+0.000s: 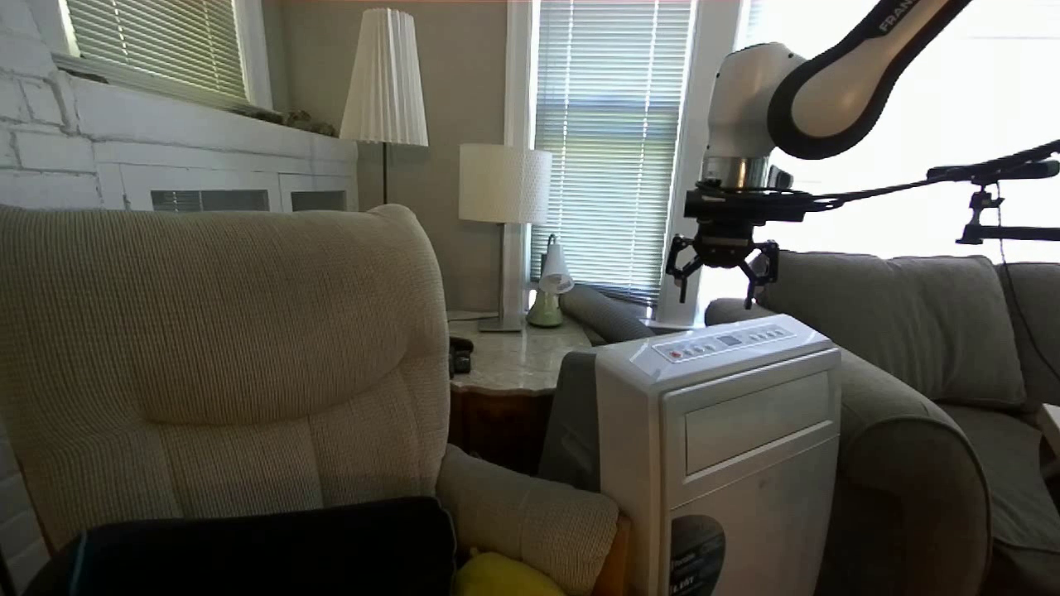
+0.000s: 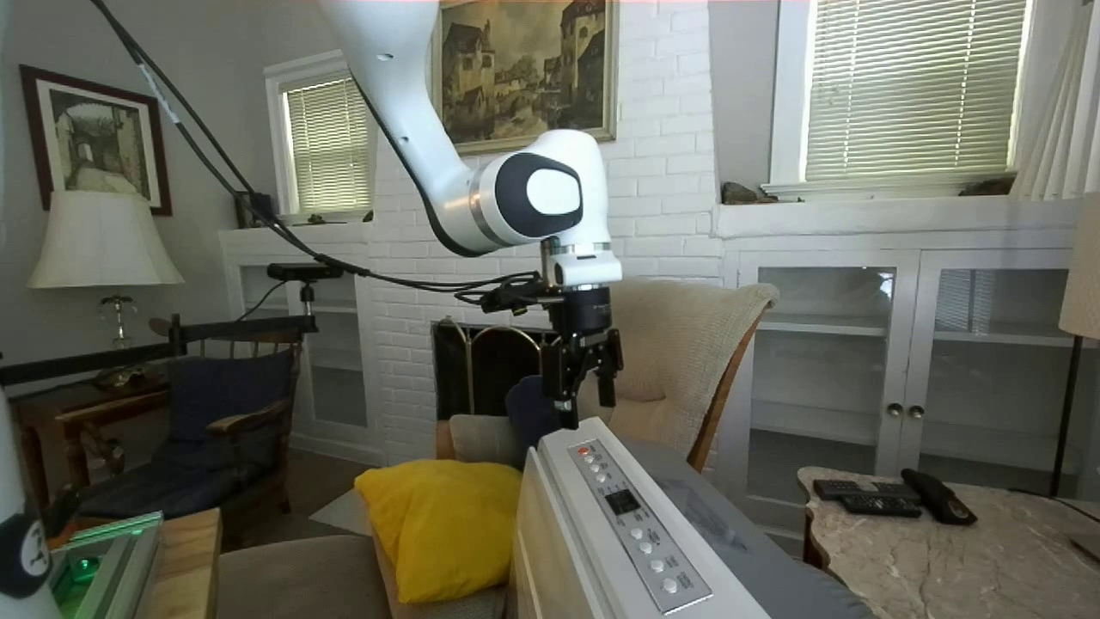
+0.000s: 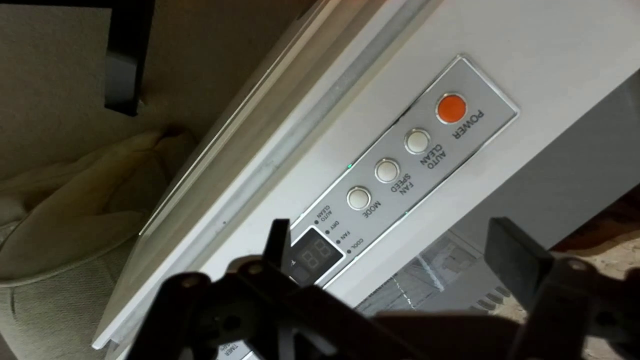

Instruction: Press the fourth button from the left on the heater

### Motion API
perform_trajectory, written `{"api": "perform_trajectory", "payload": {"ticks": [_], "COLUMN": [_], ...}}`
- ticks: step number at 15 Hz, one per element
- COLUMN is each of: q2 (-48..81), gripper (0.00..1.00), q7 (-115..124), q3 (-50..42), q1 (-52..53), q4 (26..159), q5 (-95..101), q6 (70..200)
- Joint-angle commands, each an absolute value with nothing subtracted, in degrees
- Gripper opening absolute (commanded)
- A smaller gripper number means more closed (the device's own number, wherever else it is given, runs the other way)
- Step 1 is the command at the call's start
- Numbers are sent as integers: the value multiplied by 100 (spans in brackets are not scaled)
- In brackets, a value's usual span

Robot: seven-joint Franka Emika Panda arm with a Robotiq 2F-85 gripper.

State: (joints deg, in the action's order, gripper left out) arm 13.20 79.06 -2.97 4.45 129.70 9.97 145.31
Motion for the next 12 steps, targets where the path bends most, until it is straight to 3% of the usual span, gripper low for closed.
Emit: {"api": "perform_trajectory", "payload": {"ticks": [1, 2, 12], "q2": [1244, 1257, 1483], "gripper": [90, 74, 3], "q7": [7998, 8058, 7979], "q3": [-376, -410, -532], "q1": [527, 526, 437], "q4": [12957, 12944, 12863], "q5": [1015, 1050, 905], "q6": [14380, 14407, 14519]}}
